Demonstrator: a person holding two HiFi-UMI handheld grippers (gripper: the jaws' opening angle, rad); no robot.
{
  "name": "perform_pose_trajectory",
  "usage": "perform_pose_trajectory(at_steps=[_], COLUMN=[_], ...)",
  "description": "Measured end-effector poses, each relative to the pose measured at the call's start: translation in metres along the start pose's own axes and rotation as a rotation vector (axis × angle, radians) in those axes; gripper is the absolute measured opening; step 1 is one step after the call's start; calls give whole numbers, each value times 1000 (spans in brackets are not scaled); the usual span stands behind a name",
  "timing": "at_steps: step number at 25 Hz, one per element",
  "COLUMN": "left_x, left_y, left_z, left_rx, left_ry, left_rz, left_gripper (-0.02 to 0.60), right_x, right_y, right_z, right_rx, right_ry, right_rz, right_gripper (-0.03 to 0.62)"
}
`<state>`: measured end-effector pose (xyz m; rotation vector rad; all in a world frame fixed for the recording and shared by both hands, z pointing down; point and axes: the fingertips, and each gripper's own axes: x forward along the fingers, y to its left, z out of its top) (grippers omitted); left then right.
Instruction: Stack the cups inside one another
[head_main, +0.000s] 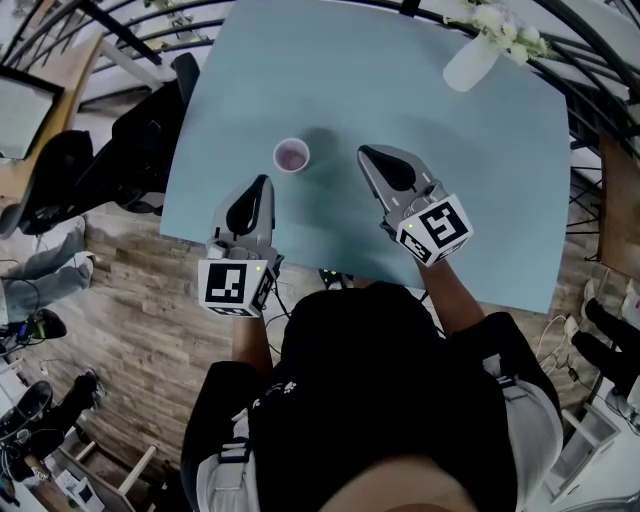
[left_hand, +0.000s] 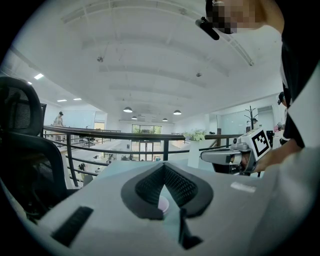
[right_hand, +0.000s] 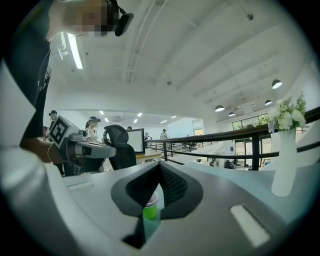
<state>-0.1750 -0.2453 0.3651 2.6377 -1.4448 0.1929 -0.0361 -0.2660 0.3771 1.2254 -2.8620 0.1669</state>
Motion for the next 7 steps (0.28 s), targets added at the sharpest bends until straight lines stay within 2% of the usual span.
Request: perform_pose_trajectory(at_steps=[7], left_x=[-5], left_y=[1], left_z=[-6], left_rx=[-4], left_ry=[9], left_rz=[3], left_gripper=[-8], right_x=[-1], right_y=[3], right_z=[0], right_rx=[0], right_ry=[-4], right_rz=[4], right_gripper=[6])
